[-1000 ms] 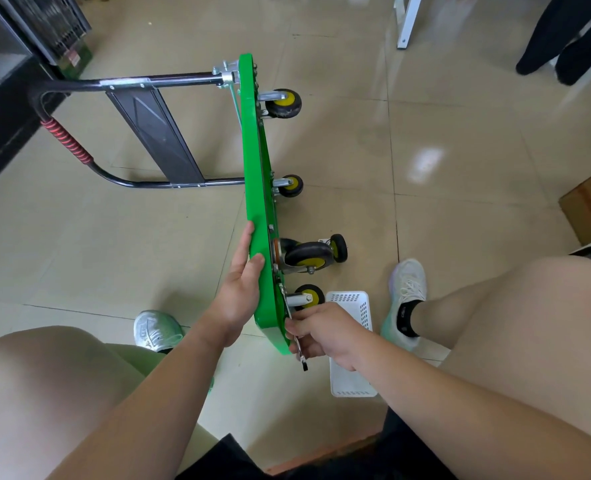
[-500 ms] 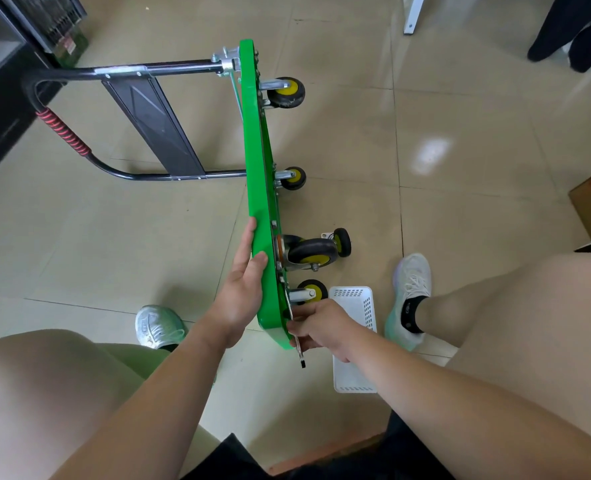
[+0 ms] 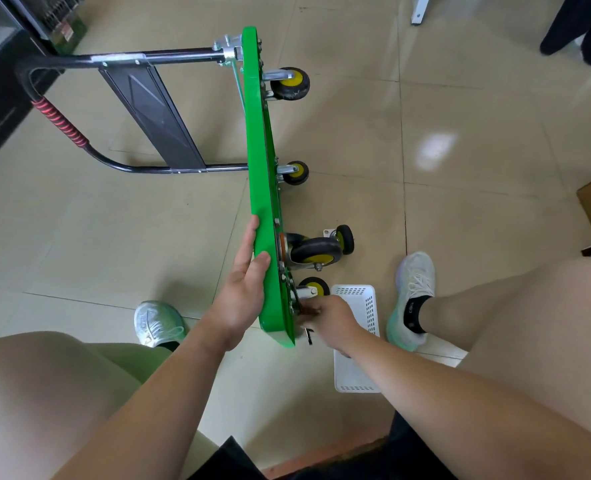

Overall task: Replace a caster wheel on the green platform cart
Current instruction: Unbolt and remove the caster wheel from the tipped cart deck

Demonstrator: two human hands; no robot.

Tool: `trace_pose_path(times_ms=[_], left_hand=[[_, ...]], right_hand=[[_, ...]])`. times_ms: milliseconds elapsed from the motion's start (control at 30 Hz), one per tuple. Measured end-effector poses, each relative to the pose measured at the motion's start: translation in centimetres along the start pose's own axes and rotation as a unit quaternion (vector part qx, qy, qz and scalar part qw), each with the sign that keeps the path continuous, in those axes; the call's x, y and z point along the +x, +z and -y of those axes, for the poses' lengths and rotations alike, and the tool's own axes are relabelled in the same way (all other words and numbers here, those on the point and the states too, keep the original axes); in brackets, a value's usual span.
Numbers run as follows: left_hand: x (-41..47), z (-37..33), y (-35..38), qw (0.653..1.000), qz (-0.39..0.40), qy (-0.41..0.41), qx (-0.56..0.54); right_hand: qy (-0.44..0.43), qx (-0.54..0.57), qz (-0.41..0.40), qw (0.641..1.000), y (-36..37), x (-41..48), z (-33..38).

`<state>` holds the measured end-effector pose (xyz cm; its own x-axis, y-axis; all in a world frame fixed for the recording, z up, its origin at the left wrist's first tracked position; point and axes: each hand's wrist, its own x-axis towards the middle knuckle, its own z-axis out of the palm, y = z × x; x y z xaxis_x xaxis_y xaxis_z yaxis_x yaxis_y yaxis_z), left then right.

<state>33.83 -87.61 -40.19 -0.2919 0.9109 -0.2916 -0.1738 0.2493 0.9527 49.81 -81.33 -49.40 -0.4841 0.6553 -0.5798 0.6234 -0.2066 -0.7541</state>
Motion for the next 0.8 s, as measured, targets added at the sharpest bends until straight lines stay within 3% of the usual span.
trace_pose_path(times_ms=[233,600,800], left_hand=[[-0.1,0.0,0.1,1.000,-0.005,-0.001,0.001],[0.2,0.5,-0.1,1.000,-0.015,0.007,0.008],[0.3,0.5,-0.1,1.000,-0.015,0.009,0.014]], right_hand=[[0.031,-0.064,0.026,0.997,-1.2,-3.2,0.2],[0.100,0.145,0.100,0.979,-1.5,-4.7,3.2],[0.109,0.173,0.108,0.973,-1.7,-3.8,4.5]])
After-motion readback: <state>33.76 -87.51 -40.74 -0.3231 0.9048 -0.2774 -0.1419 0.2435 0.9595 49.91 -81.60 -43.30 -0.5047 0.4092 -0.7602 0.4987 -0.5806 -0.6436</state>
